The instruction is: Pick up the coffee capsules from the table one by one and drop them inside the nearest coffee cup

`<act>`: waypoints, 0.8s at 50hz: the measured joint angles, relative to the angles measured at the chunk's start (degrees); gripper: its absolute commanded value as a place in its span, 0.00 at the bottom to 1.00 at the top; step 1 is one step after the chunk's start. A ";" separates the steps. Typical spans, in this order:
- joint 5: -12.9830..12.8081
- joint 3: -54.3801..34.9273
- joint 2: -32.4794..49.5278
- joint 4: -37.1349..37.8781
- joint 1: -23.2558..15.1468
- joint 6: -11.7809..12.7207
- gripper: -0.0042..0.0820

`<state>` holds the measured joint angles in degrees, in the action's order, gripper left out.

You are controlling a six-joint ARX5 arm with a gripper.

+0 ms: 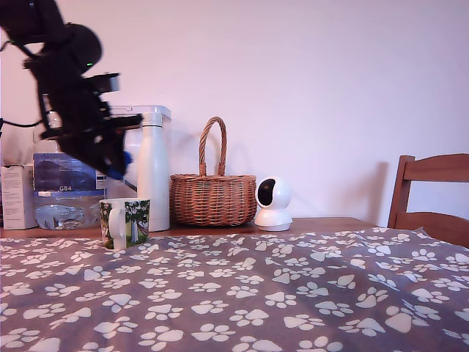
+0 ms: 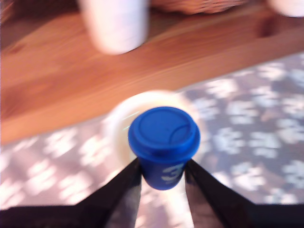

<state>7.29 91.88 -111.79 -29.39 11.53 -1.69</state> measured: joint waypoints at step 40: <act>-1.73 22.56 -8.39 -20.15 0.66 -0.39 0.26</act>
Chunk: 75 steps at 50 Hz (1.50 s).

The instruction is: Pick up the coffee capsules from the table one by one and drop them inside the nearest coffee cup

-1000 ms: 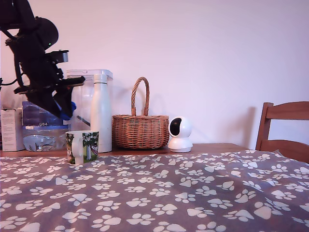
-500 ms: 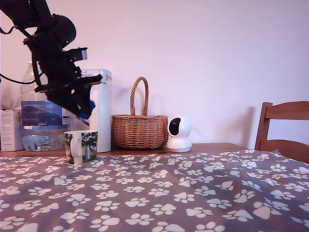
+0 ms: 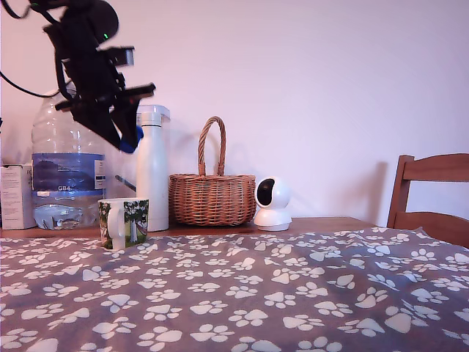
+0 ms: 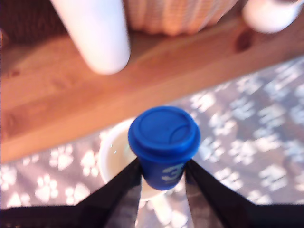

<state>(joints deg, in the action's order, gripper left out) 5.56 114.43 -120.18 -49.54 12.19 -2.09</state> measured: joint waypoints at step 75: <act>-3.08 6.12 -7.58 -1.31 -0.98 -2.32 0.32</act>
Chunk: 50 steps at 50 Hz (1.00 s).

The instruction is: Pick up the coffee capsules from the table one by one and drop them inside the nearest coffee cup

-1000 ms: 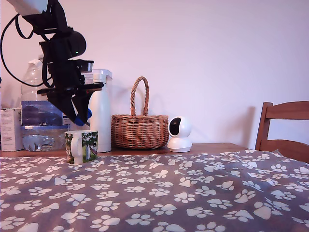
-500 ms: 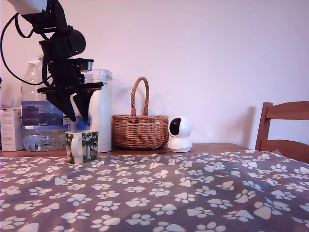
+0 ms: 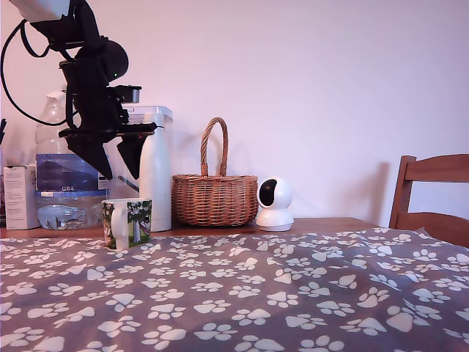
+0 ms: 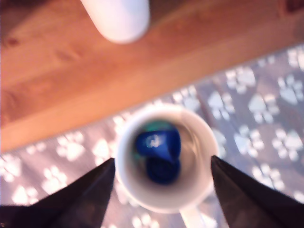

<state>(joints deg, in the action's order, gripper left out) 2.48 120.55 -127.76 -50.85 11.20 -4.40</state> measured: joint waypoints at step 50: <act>3.17 -31.85 33.05 27.30 0.24 -1.18 0.03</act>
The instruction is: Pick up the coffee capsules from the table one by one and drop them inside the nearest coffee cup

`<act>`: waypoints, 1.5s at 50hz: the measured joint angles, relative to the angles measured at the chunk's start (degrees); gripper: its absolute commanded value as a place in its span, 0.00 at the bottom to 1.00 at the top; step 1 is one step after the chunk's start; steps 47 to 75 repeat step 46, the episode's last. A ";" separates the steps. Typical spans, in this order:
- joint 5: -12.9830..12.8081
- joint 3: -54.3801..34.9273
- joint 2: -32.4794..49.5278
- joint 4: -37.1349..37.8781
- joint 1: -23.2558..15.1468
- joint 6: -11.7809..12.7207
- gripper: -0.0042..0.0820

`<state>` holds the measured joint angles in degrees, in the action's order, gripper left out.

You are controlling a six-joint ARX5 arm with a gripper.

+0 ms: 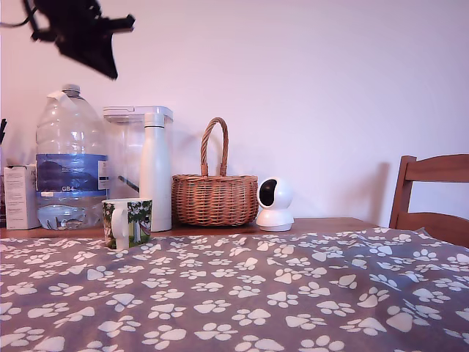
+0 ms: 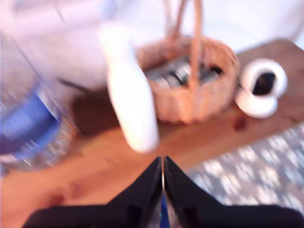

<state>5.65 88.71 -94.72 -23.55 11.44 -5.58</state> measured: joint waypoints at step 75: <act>0.31 -40.92 29.81 14.91 0.04 6.73 0.03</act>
